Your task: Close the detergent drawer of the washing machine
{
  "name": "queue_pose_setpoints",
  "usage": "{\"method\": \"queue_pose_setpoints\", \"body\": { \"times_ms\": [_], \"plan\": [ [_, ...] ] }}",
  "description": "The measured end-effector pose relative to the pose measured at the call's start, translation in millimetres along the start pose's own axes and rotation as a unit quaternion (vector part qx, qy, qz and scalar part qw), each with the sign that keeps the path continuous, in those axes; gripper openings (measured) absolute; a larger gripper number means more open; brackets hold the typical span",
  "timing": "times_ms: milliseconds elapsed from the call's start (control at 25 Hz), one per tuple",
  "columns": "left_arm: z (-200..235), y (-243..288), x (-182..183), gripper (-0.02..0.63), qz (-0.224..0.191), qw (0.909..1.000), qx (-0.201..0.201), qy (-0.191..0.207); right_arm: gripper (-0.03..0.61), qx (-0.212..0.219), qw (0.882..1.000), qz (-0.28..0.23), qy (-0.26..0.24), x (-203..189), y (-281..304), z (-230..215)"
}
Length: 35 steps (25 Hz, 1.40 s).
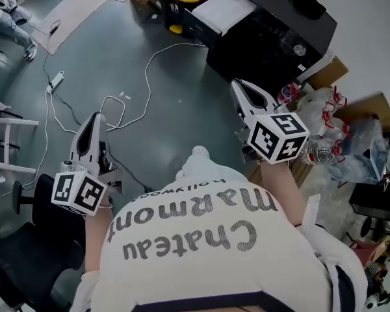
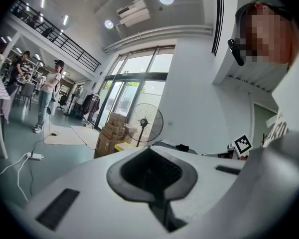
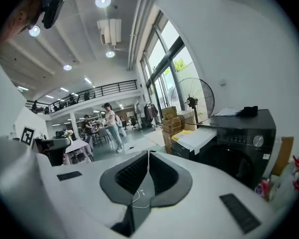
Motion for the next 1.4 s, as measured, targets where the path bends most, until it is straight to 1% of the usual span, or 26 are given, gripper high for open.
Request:
{"method": "queue_pose_setpoints", "body": {
  "times_ms": [120,240,360,520,680,760,920,1000,1080,1200,1280,1400],
  "plan": [
    [15,-1,-8,0.008,-0.002,0.9995,0.006,-0.030,0.034,-0.001,1.000,0.021,0.017,-8,13,-2],
    [27,11,-14,0.008,0.007,0.9995,0.010,-0.028,0.034,0.001,0.999,0.025,0.025,-8,32,-3],
    [35,22,-18,0.008,0.013,0.9996,0.013,-0.022,0.034,-0.002,0.999,0.031,-0.009,-12,52,-6],
    [57,25,-18,0.008,0.008,0.9985,0.041,-0.036,0.034,-0.002,0.997,0.035,-0.063,-13,88,-8],
    [81,40,-15,0.008,0.014,0.9953,0.081,-0.051,0.034,0.016,0.996,0.031,-0.076,2,129,-11],
    [89,55,-8,0.008,0.017,0.9944,0.091,-0.051,0.034,0.024,0.997,0.029,-0.073,13,149,-16],
    [101,94,19,0.008,-0.009,0.9957,0.082,-0.041,0.034,0.032,0.997,0.013,-0.065,43,186,-28],
    [106,114,25,0.008,-0.015,0.9961,0.077,-0.041,0.034,0.035,0.997,0.016,-0.064,48,202,-35],
    [111,134,27,0.008,-0.016,0.9964,0.072,-0.043,0.034,0.035,0.997,0.034,-0.052,43,216,-46],
    [119,158,25,0.008,-0.012,0.9965,0.067,-0.049,0.035,0.035,0.996,0.085,0.004,22,237,-69],
    [127,171,22,0.008,-0.009,0.9962,0.067,-0.055,0.038,0.033,0.993,0.109,0.028,9,250,-85],
    [141,190,18,0.008,-0.012,0.9950,0.071,-0.070,0.040,0.021,0.992,0.123,0.015,-2,268,-105]
  ]
}}
Point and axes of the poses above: the fingertips, and each gripper's own axes: y forward along the fingers, z to its left, x out of its top, the point moved 1 cm from there along -y, backward along the fingers, and after that the axes turned 12 degrees about -x, right-handed, at the moved point
